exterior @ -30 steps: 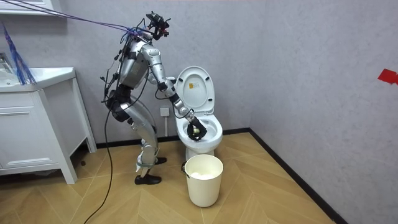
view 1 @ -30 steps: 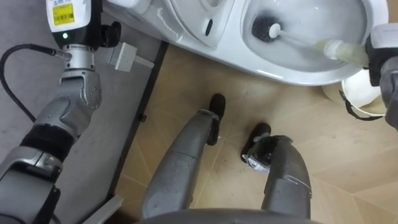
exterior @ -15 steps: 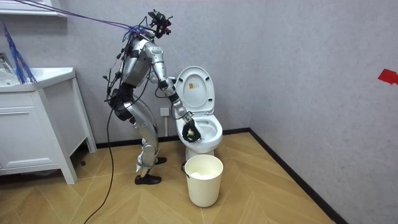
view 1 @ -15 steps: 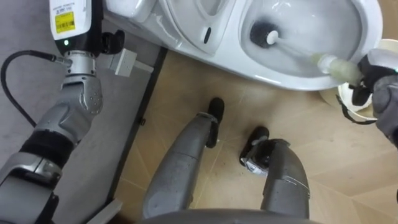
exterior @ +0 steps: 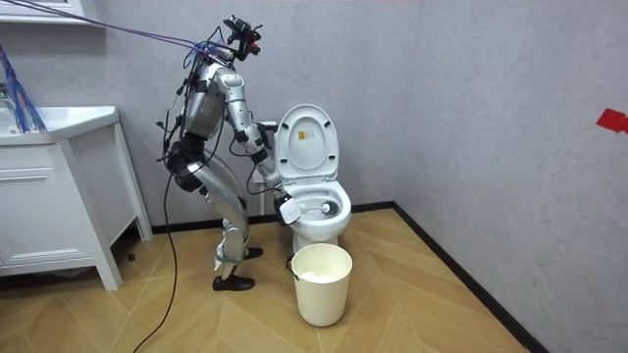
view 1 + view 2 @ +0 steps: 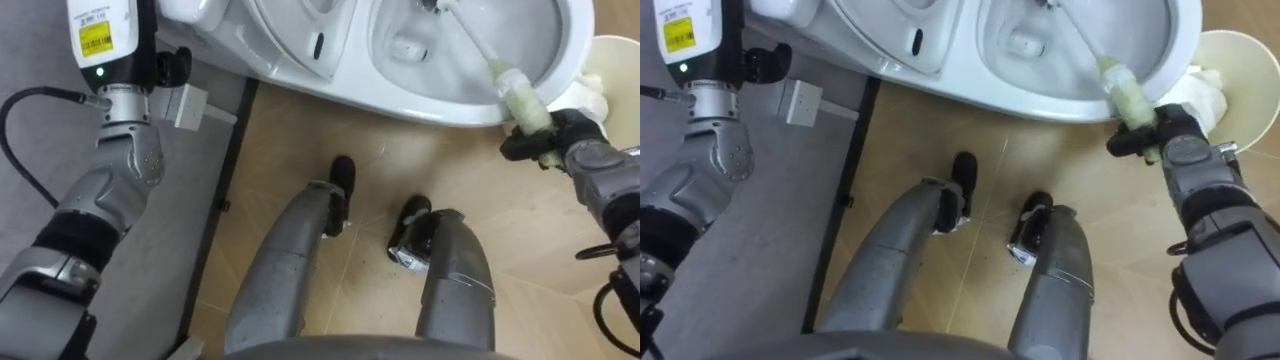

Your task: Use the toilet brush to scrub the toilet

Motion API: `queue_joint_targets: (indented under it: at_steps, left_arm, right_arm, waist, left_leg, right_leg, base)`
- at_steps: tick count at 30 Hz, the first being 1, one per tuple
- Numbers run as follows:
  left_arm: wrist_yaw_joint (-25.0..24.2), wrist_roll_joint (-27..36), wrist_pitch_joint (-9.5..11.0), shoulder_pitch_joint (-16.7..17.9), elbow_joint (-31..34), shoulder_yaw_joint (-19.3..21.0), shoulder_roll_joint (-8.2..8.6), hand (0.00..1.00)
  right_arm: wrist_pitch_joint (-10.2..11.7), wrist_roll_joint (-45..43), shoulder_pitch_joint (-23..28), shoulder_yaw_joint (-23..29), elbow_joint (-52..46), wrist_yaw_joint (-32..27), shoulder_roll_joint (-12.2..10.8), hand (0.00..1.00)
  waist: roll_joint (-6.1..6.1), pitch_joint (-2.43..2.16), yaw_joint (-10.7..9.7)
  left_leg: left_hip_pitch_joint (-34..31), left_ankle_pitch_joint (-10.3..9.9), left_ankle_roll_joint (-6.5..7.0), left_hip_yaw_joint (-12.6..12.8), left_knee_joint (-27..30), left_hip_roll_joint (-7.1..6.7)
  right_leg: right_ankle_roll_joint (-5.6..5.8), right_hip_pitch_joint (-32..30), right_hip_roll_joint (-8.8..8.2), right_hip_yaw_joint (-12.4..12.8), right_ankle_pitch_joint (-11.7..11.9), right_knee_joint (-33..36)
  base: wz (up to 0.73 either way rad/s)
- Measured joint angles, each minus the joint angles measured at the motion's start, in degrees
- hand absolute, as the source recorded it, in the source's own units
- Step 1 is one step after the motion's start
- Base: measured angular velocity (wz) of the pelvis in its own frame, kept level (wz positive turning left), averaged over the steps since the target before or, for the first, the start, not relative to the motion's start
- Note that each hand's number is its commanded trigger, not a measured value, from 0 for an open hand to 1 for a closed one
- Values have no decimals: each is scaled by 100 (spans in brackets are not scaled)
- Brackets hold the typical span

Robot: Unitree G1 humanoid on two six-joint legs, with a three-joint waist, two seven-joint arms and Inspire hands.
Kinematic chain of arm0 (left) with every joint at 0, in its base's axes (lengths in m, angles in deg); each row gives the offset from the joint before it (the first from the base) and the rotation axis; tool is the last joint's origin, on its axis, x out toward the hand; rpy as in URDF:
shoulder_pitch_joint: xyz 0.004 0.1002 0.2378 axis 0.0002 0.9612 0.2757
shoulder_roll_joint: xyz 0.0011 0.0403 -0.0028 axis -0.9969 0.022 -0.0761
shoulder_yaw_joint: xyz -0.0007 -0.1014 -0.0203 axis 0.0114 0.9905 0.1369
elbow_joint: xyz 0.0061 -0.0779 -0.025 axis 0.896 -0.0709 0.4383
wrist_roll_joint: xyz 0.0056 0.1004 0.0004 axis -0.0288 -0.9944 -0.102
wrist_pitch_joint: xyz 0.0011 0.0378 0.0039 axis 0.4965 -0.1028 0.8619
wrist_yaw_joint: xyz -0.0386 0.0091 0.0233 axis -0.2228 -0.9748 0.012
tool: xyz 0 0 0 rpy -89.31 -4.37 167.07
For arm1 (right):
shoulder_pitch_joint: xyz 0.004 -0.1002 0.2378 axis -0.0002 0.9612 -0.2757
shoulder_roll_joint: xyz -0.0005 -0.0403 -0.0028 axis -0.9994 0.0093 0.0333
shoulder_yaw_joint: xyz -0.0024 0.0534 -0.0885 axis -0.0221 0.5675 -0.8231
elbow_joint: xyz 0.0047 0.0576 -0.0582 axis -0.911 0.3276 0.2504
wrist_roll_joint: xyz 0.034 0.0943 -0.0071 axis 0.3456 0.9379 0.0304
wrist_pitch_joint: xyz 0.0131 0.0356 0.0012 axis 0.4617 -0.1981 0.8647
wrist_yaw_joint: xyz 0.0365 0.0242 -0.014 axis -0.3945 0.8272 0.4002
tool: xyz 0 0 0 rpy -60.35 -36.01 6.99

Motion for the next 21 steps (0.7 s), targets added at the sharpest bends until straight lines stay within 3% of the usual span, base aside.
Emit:
queue_joint_targets:
  at_steps: [4, 8, 9, 14, 16, 21]
  left_arm:
    - [54, -11, 1, 0, 0, -2, -1, 0]
    - [75, -285, -20, 25, -8, -5, 1, 0]
    - [73, -427, -14, 44, -32, -6, 12, 0]
    - [-12, -507, -14, 74, -32, -10, 14, 0]
    - [-132, -495, -16, 35, -51, -62, 13, 0]
    - [-352, -487, -6, 55, -32, -192, -15, 0]
  right_arm:
    - [-9, 545, 16, 25, 43, 108, -131, 100]
    - [-12, 139, 35, 281, 87, 115, -194, 100]
    - [-8, -367, 33, 447, 104, 114, -195, 100]
    - [154, -2842, 20, 603, 112, 83, -88, 100]
    - [232, -3994, 13, 160, 90, 66, 42, 100]
    - [192, -5338, -4, -235, 54, 61, 249, 100]
  waist:
    - [3, -2, -95]
    - [4, -3, -207]
    - [4, -3, -238]
    - [-3, -7, -171]
    - [6, -12, -67]
    - [24, -24, 159]
  left_leg:
    - [0, 18, 37, 7, 25, -10]
    - [8, 89, 73, -22, -51, -122]
    - [17, 96, 86, -35, -50, -183]
    - [30, 94, 122, -23, -22, -180]
    - [67, 92, 125, -34, -17, -137]
    - [169, 83, 124, -41, -45, -83]
  right_leg:
    - [42, 14, -17, 0, 35, 0]
    - [128, 8, -123, -34, 19, 29]
    - [152, 1, -158, -7, 6, 82]
    - [182, 16, -127, -3, 36, 39]
    - [186, 83, -99, -18, 86, -42]
    - [181, 169, -49, -41, 112, -143]
  base:
    - [0]
    - [14]
    - [9]
    - [-6]
    - [-11]
    - [-6]
